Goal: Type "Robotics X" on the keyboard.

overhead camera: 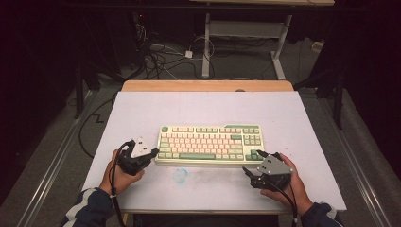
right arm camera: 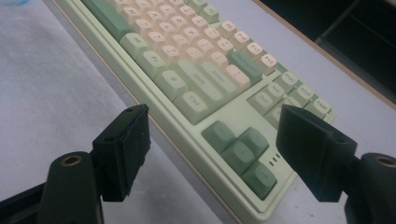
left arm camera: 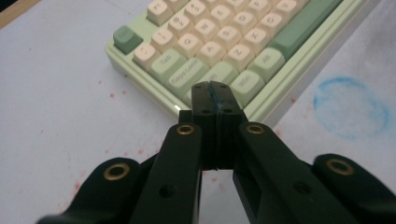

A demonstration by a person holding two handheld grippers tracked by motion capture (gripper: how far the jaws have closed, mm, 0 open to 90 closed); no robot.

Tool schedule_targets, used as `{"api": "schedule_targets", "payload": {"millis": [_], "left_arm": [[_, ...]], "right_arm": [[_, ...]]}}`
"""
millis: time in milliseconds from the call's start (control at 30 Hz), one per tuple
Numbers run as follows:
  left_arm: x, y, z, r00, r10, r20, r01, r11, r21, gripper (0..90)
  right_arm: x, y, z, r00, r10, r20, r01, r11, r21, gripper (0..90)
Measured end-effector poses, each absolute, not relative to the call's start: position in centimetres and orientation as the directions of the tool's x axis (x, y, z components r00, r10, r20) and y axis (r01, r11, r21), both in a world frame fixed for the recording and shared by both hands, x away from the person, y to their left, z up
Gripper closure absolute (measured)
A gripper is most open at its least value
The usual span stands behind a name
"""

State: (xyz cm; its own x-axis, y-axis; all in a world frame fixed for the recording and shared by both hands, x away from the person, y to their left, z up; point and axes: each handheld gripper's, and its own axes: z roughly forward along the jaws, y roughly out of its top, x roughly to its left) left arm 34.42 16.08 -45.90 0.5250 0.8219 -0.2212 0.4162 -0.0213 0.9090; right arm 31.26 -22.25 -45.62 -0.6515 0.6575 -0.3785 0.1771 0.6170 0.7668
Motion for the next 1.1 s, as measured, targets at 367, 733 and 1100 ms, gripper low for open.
{"api": "schedule_targets", "payload": {"millis": [367, 733, 1100], "left_arm": [[37.0, 12.1, -45.4, 0.57, 0.795, -0.21, 0.42, -0.063, 0.905, 87.6], [38.8, 9.8, -46.3, 0.58, 0.793, -0.185, 0.442, -0.116, 0.889, 87.5], [39.1, 9.9, -46.7, 0.57, 0.803, -0.175, 0.451, -0.127, 0.883, 87.5]], "right_arm": [[31.2, -22.2, -45.9, -0.657, 0.65, -0.383, 0.18, 0.628, 0.757, 27.1], [31.1, -22.2, -46.1, -0.663, 0.64, -0.387, 0.178, 0.637, 0.75, 27.1], [31.1, -22.2, -46.2, -0.67, 0.633, -0.389, 0.177, 0.645, 0.744, 27.1]]}}
